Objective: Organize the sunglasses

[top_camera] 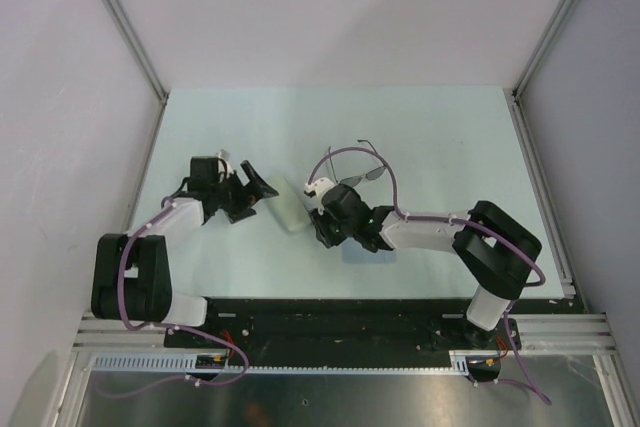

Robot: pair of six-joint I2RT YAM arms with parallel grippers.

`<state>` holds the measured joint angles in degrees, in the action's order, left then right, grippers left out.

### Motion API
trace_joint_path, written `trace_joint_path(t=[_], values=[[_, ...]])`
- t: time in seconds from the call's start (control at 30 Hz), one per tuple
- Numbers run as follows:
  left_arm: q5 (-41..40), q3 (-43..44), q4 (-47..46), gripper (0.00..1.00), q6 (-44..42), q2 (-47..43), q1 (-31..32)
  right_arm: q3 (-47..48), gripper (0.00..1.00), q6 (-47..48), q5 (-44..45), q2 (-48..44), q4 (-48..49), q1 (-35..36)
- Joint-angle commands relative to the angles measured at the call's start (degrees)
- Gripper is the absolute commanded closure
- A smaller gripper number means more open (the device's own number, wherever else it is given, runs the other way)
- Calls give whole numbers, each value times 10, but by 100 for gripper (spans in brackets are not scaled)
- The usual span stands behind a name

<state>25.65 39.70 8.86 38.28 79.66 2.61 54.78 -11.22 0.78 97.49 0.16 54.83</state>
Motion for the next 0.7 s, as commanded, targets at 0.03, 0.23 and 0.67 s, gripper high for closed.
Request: trace_joint_path(t=[0.03, 0.23, 0.67], values=[[-18, -4, -16, 0, 32, 26, 8, 18, 64, 19, -2, 23, 50, 16], [-39, 3, -19, 0, 43, 62, 20, 18, 46, 9, 11, 41, 48, 16], [-65, 14, -20, 0, 48, 113, 47, 19, 45, 45, 26, 23, 51, 15]])
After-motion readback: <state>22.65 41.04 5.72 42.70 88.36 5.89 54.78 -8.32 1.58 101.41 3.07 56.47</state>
